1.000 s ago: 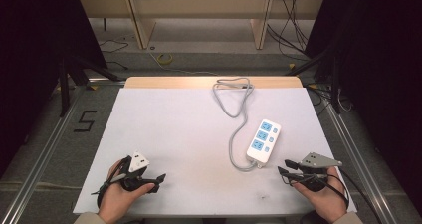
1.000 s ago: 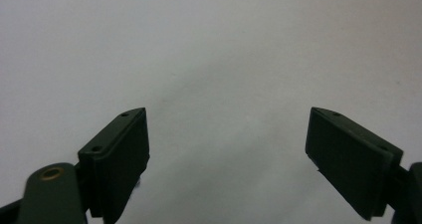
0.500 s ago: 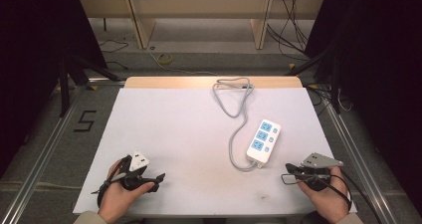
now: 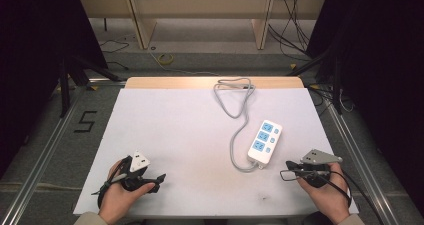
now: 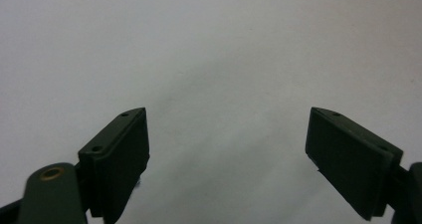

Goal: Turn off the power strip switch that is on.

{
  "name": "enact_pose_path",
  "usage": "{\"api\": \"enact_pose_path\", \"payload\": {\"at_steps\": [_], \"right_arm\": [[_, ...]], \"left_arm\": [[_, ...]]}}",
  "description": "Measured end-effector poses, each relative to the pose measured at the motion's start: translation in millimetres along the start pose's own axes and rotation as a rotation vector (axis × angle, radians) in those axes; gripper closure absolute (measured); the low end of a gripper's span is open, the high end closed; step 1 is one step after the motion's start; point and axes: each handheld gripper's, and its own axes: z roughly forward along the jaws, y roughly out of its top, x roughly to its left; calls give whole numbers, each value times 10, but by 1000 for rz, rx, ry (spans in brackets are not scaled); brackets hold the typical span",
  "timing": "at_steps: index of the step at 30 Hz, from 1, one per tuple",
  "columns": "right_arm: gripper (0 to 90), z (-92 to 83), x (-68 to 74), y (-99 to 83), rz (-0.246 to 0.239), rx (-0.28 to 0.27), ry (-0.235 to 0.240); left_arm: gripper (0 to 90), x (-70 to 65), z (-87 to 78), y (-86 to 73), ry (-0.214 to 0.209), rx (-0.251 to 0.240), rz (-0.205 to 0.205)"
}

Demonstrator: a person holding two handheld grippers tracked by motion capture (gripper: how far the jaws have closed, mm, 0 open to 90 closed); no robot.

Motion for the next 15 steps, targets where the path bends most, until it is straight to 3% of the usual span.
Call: {"api": "enact_pose_path", "payload": {"at_steps": [15], "right_arm": [[900,32,-3,132,-4,9,1]], "left_arm": [[170,6,-1,6,2,1,3]]}}
